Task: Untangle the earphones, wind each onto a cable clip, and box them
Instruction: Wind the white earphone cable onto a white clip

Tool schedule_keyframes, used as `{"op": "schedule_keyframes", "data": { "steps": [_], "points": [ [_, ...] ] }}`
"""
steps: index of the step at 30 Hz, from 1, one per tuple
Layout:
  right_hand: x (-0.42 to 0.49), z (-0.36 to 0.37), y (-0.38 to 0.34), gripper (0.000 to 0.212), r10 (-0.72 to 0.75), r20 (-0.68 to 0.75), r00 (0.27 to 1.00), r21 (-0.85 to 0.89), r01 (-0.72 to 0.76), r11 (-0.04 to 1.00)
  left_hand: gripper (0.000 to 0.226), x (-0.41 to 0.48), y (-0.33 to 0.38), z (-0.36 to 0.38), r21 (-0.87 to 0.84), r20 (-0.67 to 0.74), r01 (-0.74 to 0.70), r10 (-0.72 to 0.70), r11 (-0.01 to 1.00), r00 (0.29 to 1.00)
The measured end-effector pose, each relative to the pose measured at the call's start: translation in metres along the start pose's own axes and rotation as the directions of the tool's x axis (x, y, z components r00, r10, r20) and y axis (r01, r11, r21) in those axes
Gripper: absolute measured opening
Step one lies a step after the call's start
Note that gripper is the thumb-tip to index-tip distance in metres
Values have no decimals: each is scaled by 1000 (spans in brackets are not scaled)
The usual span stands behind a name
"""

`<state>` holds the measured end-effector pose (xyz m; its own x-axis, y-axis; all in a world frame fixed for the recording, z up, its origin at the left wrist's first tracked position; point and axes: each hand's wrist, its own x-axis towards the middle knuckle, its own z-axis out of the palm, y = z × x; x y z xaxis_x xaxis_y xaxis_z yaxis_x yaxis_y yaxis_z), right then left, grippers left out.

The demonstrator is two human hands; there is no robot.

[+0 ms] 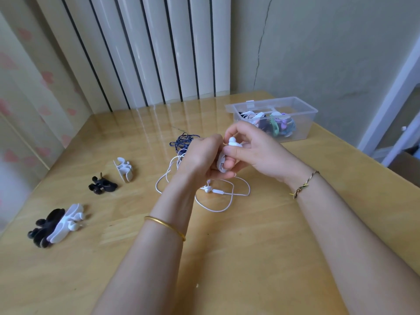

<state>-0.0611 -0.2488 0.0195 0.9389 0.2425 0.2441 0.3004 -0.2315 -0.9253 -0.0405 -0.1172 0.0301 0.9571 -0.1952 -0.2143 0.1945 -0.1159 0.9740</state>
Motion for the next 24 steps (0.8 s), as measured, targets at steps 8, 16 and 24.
{"op": "schedule_keyframes", "data": {
  "steps": [8, 16, 24],
  "points": [
    [11, 14, -5, 16, -33, -61, 998, -6, 33, 999, 21, -12, -1, -22, -131, 21, -73, 76, 989, 997],
    [18, 33, -8, 14, 3, -81, 997, 22, -1, 1000, 9, -16, -9, -47, -169, 30, -140, 147, 976, 989],
    [30, 52, -15, 11, -64, 25, 998, -14, 65, 998, 6, -19, -9, -77, -189, 3, -83, 85, 978, 996]
  ]
}}
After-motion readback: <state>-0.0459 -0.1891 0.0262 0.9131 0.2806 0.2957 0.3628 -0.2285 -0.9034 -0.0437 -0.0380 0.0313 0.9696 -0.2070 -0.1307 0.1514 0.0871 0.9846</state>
